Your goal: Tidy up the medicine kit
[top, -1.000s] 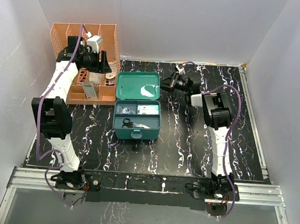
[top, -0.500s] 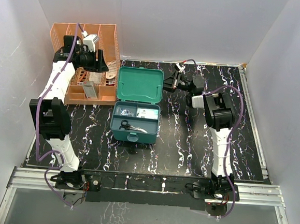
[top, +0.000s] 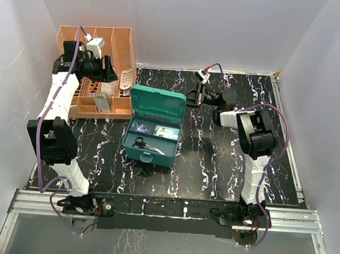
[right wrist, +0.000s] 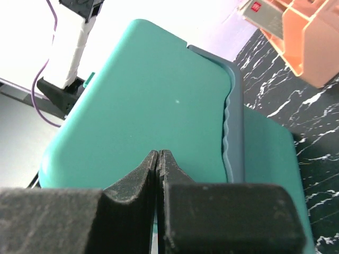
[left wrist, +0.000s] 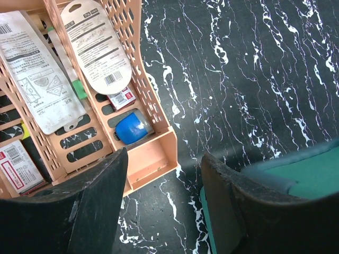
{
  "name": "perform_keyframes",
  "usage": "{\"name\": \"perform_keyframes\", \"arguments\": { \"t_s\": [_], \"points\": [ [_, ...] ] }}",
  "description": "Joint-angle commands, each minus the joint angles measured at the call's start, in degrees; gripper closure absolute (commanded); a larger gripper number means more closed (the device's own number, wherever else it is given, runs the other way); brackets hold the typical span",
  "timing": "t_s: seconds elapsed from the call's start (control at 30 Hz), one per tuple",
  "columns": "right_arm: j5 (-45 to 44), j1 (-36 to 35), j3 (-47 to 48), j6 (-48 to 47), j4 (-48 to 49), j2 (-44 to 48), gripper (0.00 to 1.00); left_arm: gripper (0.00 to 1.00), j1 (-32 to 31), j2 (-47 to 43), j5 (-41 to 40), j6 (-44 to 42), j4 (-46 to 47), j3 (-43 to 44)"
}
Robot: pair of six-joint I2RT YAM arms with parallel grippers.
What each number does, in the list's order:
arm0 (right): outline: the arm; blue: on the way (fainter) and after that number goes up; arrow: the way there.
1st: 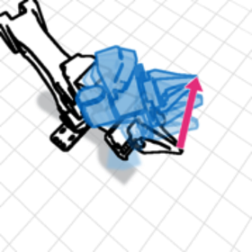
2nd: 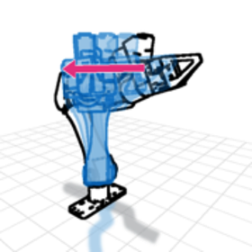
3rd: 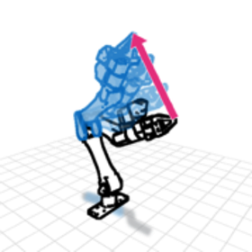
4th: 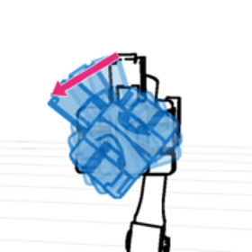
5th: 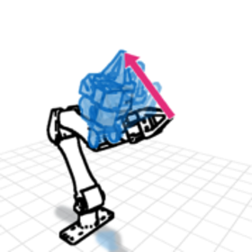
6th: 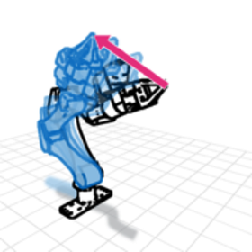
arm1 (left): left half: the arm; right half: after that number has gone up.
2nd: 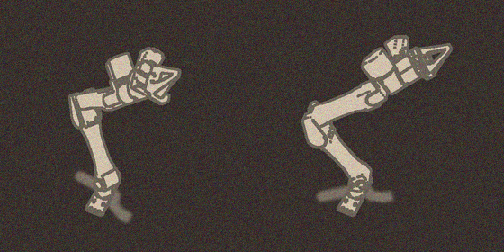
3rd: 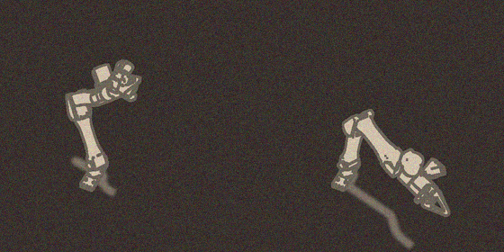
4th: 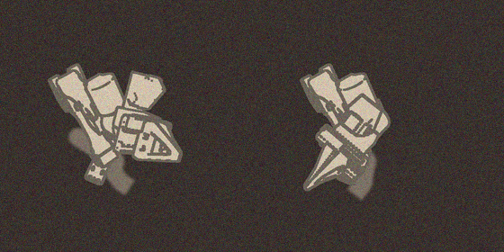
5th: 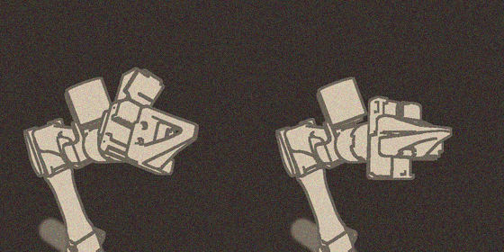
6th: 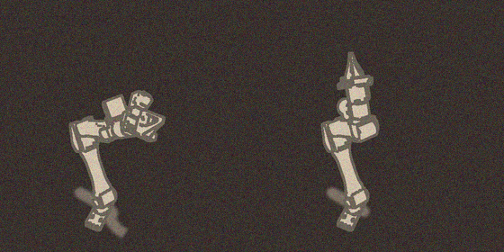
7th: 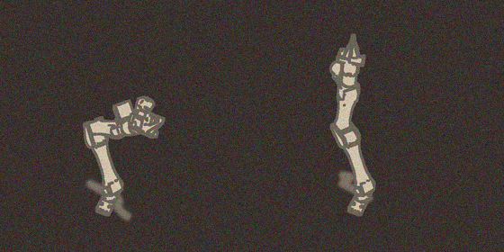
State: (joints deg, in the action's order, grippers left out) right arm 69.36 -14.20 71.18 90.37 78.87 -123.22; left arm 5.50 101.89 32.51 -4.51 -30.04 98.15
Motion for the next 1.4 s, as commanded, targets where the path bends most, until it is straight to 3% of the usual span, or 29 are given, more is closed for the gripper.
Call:
{"name": "perform_keyframes", "arguments": {
  "t_s": [0.0, 0.13, 0.2, 0.3, 0.37, 0.4, 0.67, 0.83, 0.93, 1.07, 1.2, 1.37],
  "points": [
    [1.4, -2.1, -3.8, -2.2, 3.3, 6.8, 1.00, 0.44, 0.6, -4.1, 1.7, -0.5, -0.4, -1.2],
    [0.7, -4.4, -11.1, -12.8, -7.8, 13.8, 1.00, 0.45, 0.7, -4.8, 1.9, -1.0, -1.0, -2.9],
    [-0.8, -5.8, -14.8, -25.3, -20.7, 18.5, 1.00, 0.45, 0.7, -5.5, 2.7, -1.8, -1.8, -4.3],
    [-5.5, -7.5, -15.4, -48.0, -49.6, 26.0, 1.00, 0.46, 0.7, -7.6, 4.1, -3.6, -3.7, -7.3],
    [-8.0, -8.4, -15.0, -56.4, -64.0, 29.4, 1.00, 0.45, 0.7, -9.4, 4.7, -5.2, -4.6, -9.6],
    [-8.8, -8.5, -15.5, -57.7, -66.0, 30.7, 1.00, 0.45, 0.7, -10.3, 4.9, -6.3, -5.3, -10.7],
    [-18.2, -8.9, -21.1, -59.2, -72.6, 41.6, 1.00, 0.46, 0.7, -18.6, 9.6, -15.4, -17.0, -17.4],
    [-23.4, -9.7, -22.5, -61.2, -76.4, 43.0, 1.00, 0.48, -0.2, -23.2, 12.6, -23.4, -29.2, -19.2],
    [-24.7, -10.3, -22.3, -60.8, -76.1, 42.4, 1.00, 0.54, -2.2, -25.7, 11.8, -28.6, -35.2, -20.2],
    [-27.4, -11.3, -21.6, -59.5, -75.7, 41.7, 1.00, 0.78, -4.0, -27.1, 9.6, -28.8, -36.2, -24.4],
    [-30.7, -12.4, -22.4, -58.3, -75.6, 41.4, 1.00, 0.85, -4.5, -27.7, 8.2, -25.8, -32.1, -30.5],
    [-32.7, -13.0, -22.8, -58.7, -76.8, 39.4, 1.00, 0.87, -5.4, -25.9, 7.7, -22.0, -24.8, -35.2]
  ]
}}
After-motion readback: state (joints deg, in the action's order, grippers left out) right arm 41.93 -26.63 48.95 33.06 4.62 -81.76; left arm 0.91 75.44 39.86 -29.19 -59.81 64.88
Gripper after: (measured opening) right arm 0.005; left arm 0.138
